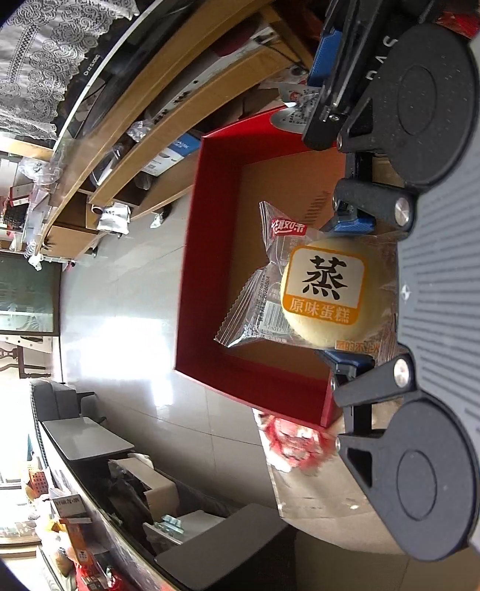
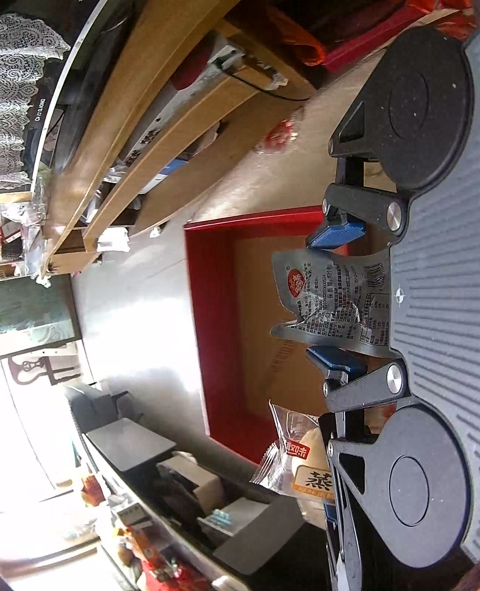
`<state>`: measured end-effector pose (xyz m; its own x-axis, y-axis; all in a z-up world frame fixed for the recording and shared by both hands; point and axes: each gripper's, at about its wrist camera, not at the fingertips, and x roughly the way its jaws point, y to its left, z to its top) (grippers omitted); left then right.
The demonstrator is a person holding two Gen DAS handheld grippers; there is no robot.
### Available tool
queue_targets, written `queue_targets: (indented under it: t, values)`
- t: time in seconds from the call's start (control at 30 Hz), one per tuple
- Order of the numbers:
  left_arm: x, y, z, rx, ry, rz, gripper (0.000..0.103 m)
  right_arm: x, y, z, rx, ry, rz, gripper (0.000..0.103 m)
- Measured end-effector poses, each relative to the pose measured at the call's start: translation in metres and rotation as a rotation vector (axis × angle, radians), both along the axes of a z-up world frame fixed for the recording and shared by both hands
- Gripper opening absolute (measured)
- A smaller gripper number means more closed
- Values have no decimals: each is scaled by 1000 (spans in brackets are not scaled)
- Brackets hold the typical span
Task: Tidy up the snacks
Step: 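Carry the bun and foil packet with both tools over the red box, then open both tools to drop the bun and foil packet into the box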
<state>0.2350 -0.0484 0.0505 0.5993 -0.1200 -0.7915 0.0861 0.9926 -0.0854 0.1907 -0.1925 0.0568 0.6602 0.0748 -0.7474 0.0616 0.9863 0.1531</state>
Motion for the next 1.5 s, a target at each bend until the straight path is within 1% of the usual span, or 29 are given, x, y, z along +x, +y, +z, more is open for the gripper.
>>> queue_targets:
  t: [0.13, 0.43, 0.63, 0.87, 1.0, 1.07, 1.17, 1.3, 1.5]
  values:
    - [17, -4, -5, 11, 0, 11, 53, 16, -4, -3, 19, -19, -9, 64]
    - [44, -12, -27, 39, 21, 20, 53, 39, -12, -28, 55, -12, -27, 64]
    - [52, -8, -40, 51, 38, 41, 53, 46, -6, -36, 53, -4, -23, 64]
    - [57, -5, -54, 74, 66, 49, 53, 53, 3, -46, 9, 16, -2, 64]
    - [57, -6, -56, 102, 65, 50, 53, 54, 6, -48, -20, 27, 8, 66]
    - [56, -7, -56, 112, 63, 52, 54, 55, 7, -48, -33, 24, 12, 65]
    - [56, -7, -55, 110, 64, 51, 55, 55, 7, -47, -42, 22, 9, 67]
    - [53, -9, -53, 137, 54, 52, 58, 54, 5, -46, -55, 20, 4, 69]
    - [46, -5, -44, 129, 41, 59, 60, 51, 7, -39, -69, 1, 9, 69]
